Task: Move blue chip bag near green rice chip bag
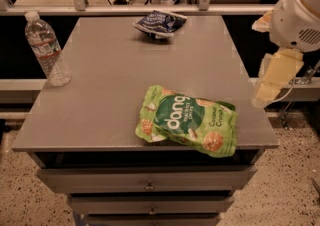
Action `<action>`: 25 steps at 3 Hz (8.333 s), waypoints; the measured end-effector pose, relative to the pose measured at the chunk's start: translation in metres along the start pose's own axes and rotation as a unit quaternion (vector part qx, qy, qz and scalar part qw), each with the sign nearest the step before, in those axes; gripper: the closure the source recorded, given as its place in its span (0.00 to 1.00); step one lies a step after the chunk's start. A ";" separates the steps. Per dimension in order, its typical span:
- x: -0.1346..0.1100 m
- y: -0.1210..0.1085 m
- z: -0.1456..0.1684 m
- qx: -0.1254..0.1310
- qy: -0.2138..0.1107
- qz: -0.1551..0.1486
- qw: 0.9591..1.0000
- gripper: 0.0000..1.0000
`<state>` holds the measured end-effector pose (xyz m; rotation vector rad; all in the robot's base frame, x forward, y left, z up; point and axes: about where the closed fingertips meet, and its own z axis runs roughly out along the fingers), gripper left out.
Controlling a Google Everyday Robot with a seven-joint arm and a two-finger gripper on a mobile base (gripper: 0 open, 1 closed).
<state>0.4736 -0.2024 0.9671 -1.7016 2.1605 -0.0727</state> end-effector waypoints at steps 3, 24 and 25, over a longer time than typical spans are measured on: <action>-0.068 -0.113 0.080 0.074 -0.114 0.026 0.990 0.00; 0.009 -0.084 0.094 0.028 -0.207 -0.052 0.977 0.00; 0.016 -0.098 0.084 0.055 -0.197 -0.048 0.978 0.00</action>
Offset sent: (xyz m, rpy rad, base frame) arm 0.2127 0.0722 -0.0254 0.3016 -0.2857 -0.0503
